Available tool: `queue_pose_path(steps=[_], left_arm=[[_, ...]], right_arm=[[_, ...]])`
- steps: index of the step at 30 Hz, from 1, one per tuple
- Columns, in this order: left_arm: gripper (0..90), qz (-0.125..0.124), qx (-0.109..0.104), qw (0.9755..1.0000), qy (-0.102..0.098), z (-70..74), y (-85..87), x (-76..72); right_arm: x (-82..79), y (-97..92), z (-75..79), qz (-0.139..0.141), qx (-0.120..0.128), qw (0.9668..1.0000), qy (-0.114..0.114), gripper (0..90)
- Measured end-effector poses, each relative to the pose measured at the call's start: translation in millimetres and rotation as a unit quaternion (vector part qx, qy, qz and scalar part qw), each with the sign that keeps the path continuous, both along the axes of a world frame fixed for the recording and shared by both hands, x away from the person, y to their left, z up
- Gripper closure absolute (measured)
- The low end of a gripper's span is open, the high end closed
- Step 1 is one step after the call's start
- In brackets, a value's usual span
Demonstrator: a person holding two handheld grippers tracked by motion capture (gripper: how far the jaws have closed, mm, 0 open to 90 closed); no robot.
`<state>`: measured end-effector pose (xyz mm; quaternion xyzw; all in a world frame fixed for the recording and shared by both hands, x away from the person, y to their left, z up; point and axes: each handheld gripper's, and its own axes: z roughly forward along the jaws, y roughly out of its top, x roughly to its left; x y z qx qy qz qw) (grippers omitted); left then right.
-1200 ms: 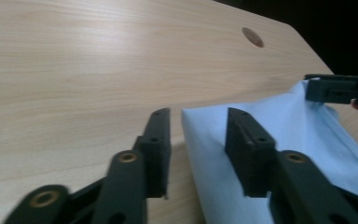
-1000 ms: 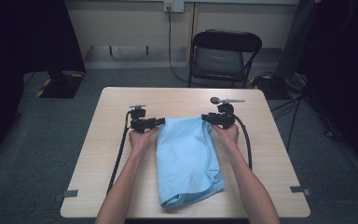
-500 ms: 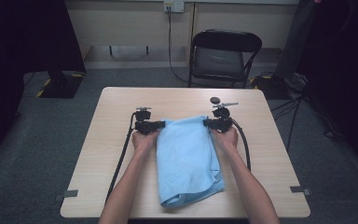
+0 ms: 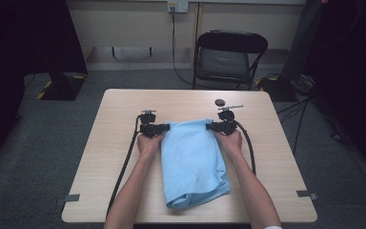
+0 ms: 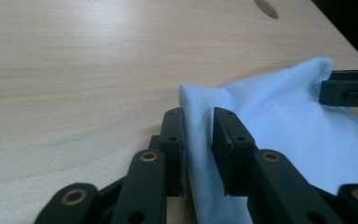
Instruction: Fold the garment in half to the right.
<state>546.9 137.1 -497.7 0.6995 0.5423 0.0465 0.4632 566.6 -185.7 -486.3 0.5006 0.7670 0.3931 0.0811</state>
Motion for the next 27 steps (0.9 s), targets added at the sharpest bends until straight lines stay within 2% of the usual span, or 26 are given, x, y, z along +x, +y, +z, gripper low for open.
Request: queue_pose_path(steps=[2, 4, 7, 8, 10, 12, 13, 14, 16, 21, 25, 27], left_arm=[[67.1, -0.001, 0.002, 1.0000, -0.002, 4.5, 1.4, -2.4], [61.5, -0.003, 0.006, 1.0000, -0.006, 10.5, 3.4, -6.2], [54.2, -0.003, 0.003, 0.9998, -0.017, 20.3, 7.1, -14.9], [50.8, -0.002, 0.001, 0.9998, -0.020, 23.5, 9.0, -17.8], [50.3, -0.001, 0.001, 0.9997, -0.026, 29.3, 12.5, -24.0], [47.3, -0.006, 0.007, 0.9998, -0.020, 34.3, 14.3, -29.1], [46.4, -0.008, 0.011, 0.9996, -0.024, 36.9, 14.9, -32.4], [45.5, -0.005, 0.008, 0.9994, -0.033, 39.1, 15.7, -36.7], [45.3, -0.005, -0.002, 0.9993, -0.037, 42.0, 17.8, -43.7], [40.8, -0.018, 0.004, 0.9992, -0.037, 45.1, 17.7, -59.7], [37.0, -0.037, 0.013, 0.9986, -0.035, 46.1, 15.0, -74.2], [36.4, -0.045, 0.021, 0.9982, -0.034, 45.9, 14.2, -82.0]], right_arm=[[-3.0, 0.9, 5.5, -0.001, -0.008, 0.9999, -0.007, 54.7], [-6.5, 0.2, 12.5, 0.000, -0.006, 0.9999, -0.014, 50.1], [-13.7, -4.2, 23.7, 0.002, 0.014, 0.9996, -0.023, 46.8], [-17.5, -6.1, 27.2, 0.000, 0.020, 0.9992, -0.034, 46.5], [-23.8, -10.2, 34.0, -0.004, 0.028, 0.9988, -0.040, 42.0], [-30.6, -14.6, 39.8, -0.007, 0.037, 0.9982, -0.046, 38.4], [-33.9, -16.4, 42.5, -0.009, 0.039, 0.9981, -0.047, 35.7], [-38.0, -18.2, 44.7, -0.013, 0.040, 0.9977, -0.054, 33.8], [-47.8, -21.3, 48.9, -0.017, 0.041, 0.9966, -0.069, 31.3], [-68.4, -27.7, 53.5, -0.002, 0.060, 0.9952, -0.077, 22.4], [-83.7, -30.9, 53.5, 0.010, 0.054, 0.9954, -0.079, 17.7], [-92.1, -33.1, 51.5, 0.018, 0.055, 0.9954, -0.077, 18.8]])
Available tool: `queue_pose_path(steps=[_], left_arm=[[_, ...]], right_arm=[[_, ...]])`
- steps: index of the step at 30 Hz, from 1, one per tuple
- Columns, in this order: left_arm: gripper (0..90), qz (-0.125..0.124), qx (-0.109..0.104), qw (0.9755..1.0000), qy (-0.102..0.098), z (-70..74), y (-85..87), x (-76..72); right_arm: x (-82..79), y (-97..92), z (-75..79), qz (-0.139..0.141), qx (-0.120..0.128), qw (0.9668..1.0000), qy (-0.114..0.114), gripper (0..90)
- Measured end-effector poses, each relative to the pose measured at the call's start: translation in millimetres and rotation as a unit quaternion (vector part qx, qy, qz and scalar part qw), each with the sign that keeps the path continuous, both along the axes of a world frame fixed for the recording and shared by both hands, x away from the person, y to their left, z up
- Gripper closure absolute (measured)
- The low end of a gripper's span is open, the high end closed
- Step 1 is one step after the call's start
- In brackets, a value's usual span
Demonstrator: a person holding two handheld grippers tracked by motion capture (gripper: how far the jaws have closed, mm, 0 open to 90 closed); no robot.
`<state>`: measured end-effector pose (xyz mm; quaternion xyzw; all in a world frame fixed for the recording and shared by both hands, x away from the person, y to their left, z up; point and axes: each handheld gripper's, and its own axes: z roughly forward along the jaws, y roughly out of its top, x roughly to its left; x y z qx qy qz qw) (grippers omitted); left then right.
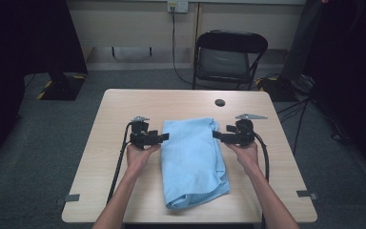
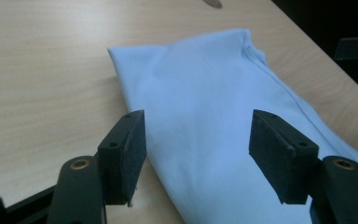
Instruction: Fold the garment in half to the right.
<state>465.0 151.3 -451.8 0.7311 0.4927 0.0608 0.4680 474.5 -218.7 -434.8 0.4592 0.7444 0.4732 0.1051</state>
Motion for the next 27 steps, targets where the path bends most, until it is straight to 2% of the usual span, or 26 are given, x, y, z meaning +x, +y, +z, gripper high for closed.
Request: queue_pose_path(steps=[2, 6, 9, 12, 14, 16, 17, 18, 21, 23, 27], left_arm=[[36.6, -0.008, 0.004, 1.0000, 0.001, -0.8, -0.8, -7.5], [38.0, -0.020, 0.020, 0.9996, -0.003, -1.1, -2.9, -23.6], [36.6, -0.036, 0.053, 0.9979, -0.005, -2.9, -6.9, -35.5], [36.8, -0.050, 0.057, 0.9971, -0.003, -6.3, -6.4, -46.2], [36.9, -0.060, 0.054, 0.9967, 0.006, -10.2, -7.6, -52.1], [38.6, -0.065, 0.061, 0.9960, 0.003, -15.2, -9.6, -57.9], [39.2, -0.065, 0.057, 0.9963, 0.002, -18.2, -10.3, -59.7], [41.6, -0.062, 0.054, 0.9967, 0.002, -21.1, -11.1, -60.6], [46.4, -0.059, 0.064, 0.9963, 0.002, -25.5, -14.6, -59.1], [48.5, -0.056, 0.072, 0.9959, -0.003, -25.7, -17.4, -57.4], [48.4, -0.047, 0.078, 0.9958, 0.001, -31.0, -19.5, -48.4]], right_arm=[[-8.3, -1.9, -2.0, 0.005, -0.007, 1.0000, 0.000, 20.2], [-24.0, -4.3, -6.6, 0.019, -0.004, 0.9998, 0.000, 23.7], [-35.9, -1.0, -10.7, 0.037, -0.022, 0.9991, 0.001, 26.0], [-48.9, 2.4, -15.6, 0.048, -0.029, 0.9984, 0.000, 28.8], [-55.8, 6.5, -21.1, 0.057, -0.041, 0.9975, 0.003, 30.0], [-61.0, 10.9, -28.1, 0.061, -0.056, 0.9966, 0.007, 32.1], [-62.6, 12.5, -32.0, 0.063, -0.058, 0.9962, 0.011, 33.6], [-63.6, 14.1, -35.7, 0.064, -0.062, 0.9959, 0.016, 36.1], [-64.1, 18.0, -45.9, 0.064, -0.079, 0.9946, 0.020, 45.5], [-63.3, 19.8, -48.9, 0.057, -0.094, 0.9939, 0.013, 56.1], [-55.7, 21.5, -52.4, 0.047, -0.107, 0.9930, 0.016, 60.9]])
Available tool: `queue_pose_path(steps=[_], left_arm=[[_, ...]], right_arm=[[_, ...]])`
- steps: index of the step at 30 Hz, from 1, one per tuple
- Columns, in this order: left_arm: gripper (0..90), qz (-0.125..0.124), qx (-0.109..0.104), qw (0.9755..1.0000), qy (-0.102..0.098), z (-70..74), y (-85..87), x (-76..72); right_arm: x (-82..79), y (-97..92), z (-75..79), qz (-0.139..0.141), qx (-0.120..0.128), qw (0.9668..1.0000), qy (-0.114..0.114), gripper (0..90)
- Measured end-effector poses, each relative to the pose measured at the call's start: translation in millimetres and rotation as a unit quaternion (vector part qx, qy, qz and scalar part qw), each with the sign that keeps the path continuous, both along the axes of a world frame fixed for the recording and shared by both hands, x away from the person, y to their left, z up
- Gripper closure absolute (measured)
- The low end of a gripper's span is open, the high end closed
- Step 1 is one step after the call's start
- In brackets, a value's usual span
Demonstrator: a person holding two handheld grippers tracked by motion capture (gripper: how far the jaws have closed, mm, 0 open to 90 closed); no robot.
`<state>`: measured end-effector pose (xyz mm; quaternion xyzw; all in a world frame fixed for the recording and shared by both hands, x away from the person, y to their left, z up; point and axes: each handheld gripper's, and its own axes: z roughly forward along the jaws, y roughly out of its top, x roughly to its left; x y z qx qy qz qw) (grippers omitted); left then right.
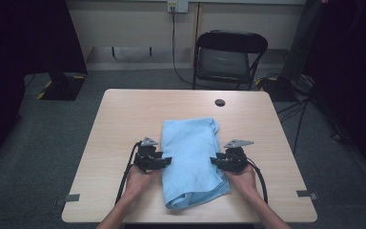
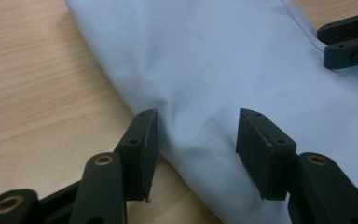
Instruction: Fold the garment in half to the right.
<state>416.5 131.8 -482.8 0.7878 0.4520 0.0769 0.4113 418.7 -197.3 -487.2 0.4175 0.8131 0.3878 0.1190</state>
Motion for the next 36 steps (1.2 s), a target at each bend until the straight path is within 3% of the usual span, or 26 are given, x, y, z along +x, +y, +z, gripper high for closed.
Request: queue_pose_path(steps=[7, 14, 18, 20, 23, 25, 28, 31, 33, 36], left_arm=[[47.7, 0.014, 0.005, 0.9998, 0.011, -7.2, -3.1, 15.2], [47.8, 0.022, 0.003, 0.9997, 0.011, -7.6, -8.8, 31.7], [47.3, 0.020, -0.012, 0.9997, 0.009, -3.3, -5.5, 29.9], [47.1, 0.015, -0.027, 0.9995, 0.001, 2.8, -2.6, 24.3], [46.9, 0.002, -0.046, 0.9988, -0.015, 14.7, -1.5, 13.0], [47.0, -0.019, -0.047, 0.9984, -0.023, 20.7, -4.4, 3.8], [47.1, -0.047, -0.043, 0.9976, -0.025, 22.9, -12.2, -11.4], [47.8, -0.068, -0.043, 0.9965, -0.025, 17.2, -14.2, -24.4], [47.6, -0.069, -0.030, 0.9969, -0.023, 11.9, -13.3, -28.9], [48.0, -0.065, -0.018, 0.9977, -0.009, 5.3, -12.8, -29.5]], right_arm=[[11.8, 0.2, -2.8, -0.014, 0.002, 0.9999, 0.006, 59.9], [26.8, -5.1, -3.8, -0.031, 0.007, 0.9995, 0.004, 60.0], [29.2, -9.1, -2.6, -0.033, 0.023, 0.9991, 0.010, 51.2], [25.3, -12.7, 2.5, -0.027, 0.036, 0.9990, 0.009, 49.0], [15.7, -19.9, 18.4, -0.022, 0.064, 0.9976, -0.012, 49.4], [6.7, -23.9, 28.9, -0.010, 0.093, 0.9954, -0.022, 50.9], [-10.5, -22.4, 37.2, 0.014, 0.105, 0.9939, -0.031, 51.7], [-28.0, -17.5, 32.2, 0.041, 0.100, 0.9939, -0.023, 50.8], [-37.1, -15.5, 23.9, 0.057, 0.096, 0.9937, -0.011, 51.1], [-43.4, -13.2, 9.4, 0.066, 0.068, 0.9955, 0.002, 51.1]])
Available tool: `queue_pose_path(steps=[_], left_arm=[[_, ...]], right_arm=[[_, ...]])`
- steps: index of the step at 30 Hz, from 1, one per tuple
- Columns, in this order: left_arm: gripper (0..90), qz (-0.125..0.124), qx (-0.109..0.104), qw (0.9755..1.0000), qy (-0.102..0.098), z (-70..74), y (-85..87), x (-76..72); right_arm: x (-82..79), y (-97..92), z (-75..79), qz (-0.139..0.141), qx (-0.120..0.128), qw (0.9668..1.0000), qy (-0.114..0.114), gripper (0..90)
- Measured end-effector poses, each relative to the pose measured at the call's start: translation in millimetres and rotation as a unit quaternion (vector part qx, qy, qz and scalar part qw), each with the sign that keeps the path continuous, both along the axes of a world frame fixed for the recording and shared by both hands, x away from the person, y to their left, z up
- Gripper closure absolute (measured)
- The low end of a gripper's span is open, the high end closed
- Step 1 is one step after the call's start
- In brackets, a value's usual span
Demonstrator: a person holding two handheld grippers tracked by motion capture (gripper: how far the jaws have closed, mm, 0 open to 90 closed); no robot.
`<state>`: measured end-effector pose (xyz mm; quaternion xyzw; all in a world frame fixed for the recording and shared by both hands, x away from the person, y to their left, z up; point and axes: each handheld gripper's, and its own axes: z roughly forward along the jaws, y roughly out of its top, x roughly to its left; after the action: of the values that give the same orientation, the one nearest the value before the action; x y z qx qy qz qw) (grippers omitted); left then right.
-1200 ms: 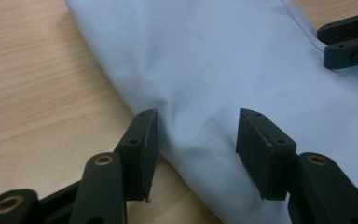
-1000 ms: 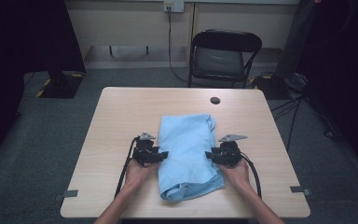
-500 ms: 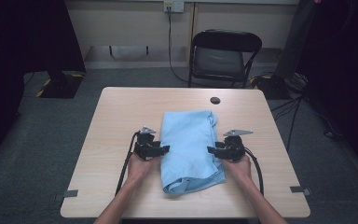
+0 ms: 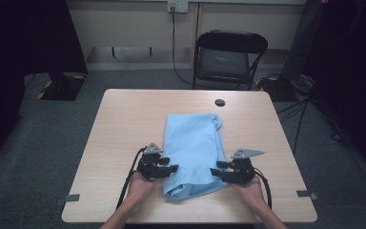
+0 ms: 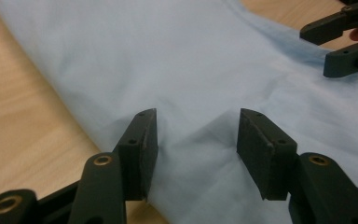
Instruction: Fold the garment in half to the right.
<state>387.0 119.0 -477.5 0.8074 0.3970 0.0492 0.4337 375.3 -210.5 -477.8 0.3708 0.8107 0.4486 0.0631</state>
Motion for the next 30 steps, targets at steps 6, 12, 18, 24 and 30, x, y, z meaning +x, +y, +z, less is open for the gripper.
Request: queue_pose_path(steps=[6, 12, 18, 24, 30], left_arm=[[49.1, -0.002, 0.008, 1.0000, 0.003, -8.2, -3.3, 3.8], [51.3, 0.009, 0.006, 0.9999, -0.001, -11.3, -4.1, 14.5], [50.9, 0.036, -0.018, 0.9992, 0.004, -6.3, 3.6, 17.6], [48.3, -0.007, -0.069, 0.9974, -0.019, 14.8, 6.9, -10.7], [45.9, -0.054, -0.047, 0.9974, -0.004, 6.8, -17.0, -25.8]], right_arm=[[9.7, 1.7, -13.4, -0.009, -0.021, 0.9996, 0.018, 53.0], [14.4, 5.9, -14.6, -0.021, -0.033, 0.9992, 0.005, 53.7], [27.1, 6.2, -12.6, -0.032, -0.021, 0.9989, 0.027, 48.2], [11.5, -5.8, -0.9, -0.021, 0.017, 0.9996, 0.002, 48.6], [0.2, -5.8, -0.9, -0.014, 0.010, 0.9998, -0.006, 47.6]])
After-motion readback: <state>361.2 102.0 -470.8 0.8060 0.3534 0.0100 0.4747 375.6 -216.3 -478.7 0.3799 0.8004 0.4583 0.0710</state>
